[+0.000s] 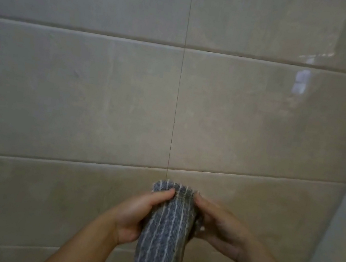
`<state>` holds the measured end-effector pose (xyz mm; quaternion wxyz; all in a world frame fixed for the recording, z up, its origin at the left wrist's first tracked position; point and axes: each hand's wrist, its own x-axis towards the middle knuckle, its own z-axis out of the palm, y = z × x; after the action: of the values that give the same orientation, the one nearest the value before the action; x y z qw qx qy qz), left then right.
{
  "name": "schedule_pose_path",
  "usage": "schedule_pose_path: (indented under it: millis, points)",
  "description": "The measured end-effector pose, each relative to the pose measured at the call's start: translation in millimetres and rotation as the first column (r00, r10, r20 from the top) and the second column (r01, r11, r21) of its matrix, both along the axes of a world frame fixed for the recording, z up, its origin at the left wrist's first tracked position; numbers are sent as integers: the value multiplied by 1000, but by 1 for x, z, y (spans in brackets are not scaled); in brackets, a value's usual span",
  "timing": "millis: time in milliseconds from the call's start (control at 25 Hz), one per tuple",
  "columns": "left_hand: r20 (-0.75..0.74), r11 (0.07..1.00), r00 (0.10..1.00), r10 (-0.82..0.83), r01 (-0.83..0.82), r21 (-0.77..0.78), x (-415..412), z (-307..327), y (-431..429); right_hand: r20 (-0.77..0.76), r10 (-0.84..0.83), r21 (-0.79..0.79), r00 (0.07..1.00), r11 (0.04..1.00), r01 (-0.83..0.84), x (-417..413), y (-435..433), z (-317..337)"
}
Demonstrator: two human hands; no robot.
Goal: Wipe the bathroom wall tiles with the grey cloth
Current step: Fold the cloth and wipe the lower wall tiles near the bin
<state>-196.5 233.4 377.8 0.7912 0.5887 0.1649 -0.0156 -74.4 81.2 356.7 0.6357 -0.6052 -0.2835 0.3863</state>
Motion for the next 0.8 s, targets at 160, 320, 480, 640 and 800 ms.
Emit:
schedule_pose_path:
  millis: [160,320,480,640,800]
  points:
    - [10,924,994,111,-107,368,11,34,18,-221,86,211,972,977,-39,18,-3,3]
    - [84,832,988,-129,61,551,28,75,19,-435,371,455,821,877,-156,29,-1,2]
    - [-236,367,878,-417,400,839,50,120,-4,-472,207,210,857,970,-119,20,15,2]
    - [-257,33,890,-377,290,957,72,133,-10,-575,209,294,791,955,-38,-15,28,27]
    - [313,19,881,-354,-328,945,61,154,24,-546,-113,455,830,793,406,-18,35,61]
